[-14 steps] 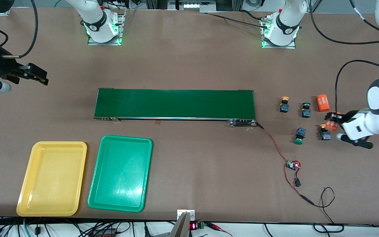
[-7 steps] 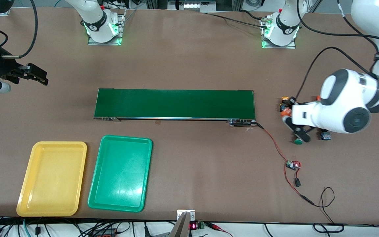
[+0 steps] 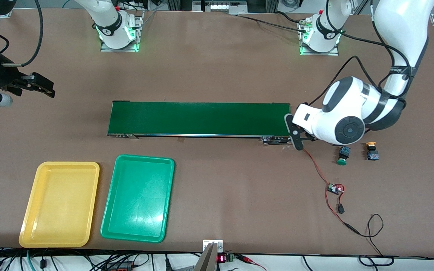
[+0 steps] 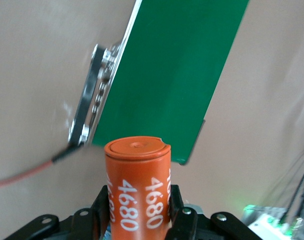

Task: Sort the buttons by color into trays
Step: 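Carry the orange cell onto the conveyor belt and release it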

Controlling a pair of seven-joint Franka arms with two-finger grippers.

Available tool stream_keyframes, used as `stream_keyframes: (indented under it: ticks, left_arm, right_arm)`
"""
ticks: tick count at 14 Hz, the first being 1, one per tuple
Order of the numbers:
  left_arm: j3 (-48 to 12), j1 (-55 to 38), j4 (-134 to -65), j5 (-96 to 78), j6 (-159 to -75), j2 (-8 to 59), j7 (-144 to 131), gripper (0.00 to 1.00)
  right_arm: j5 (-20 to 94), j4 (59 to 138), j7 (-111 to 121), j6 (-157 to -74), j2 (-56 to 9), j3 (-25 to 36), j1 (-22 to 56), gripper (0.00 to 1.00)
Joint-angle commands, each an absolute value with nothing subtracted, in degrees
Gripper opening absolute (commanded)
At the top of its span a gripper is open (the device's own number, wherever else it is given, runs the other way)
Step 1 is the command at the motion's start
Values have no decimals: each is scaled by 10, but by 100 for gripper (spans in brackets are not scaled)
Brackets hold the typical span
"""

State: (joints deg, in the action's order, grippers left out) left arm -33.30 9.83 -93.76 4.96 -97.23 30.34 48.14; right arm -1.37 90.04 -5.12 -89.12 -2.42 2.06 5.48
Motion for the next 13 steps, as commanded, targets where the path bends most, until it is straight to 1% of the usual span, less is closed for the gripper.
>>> stream_keyframes:
  ticks: [1, 4, 6, 9, 10, 13]
  left_arm:
    - [-337, 86, -961, 61, -1000, 299, 551, 11]
    - [-341, 73, -967, 62, -1003, 299, 586, 11]
    - [-344, 67, -991, 62, -1039, 297, 606, 11]
    - [-359, 62, -1047, 62, -1137, 294, 608, 11]
    - [-363, 62, -1059, 62, -1154, 294, 608, 11]
    - [-366, 62, -1070, 62, -1161, 300, 604, 12]
  right_arm:
    - [-11, 907, -54, -896, -18, 20, 53, 100]
    - [-11, 907, -54, -896, -18, 20, 53, 100]
    - [-11, 907, -54, -895, -18, 20, 53, 100]
    - [-11, 908, -54, -895, -18, 19, 53, 100]
    - [-11, 908, -54, -895, -18, 20, 54, 100]
    - [-11, 907, -54, -895, -18, 20, 54, 100]
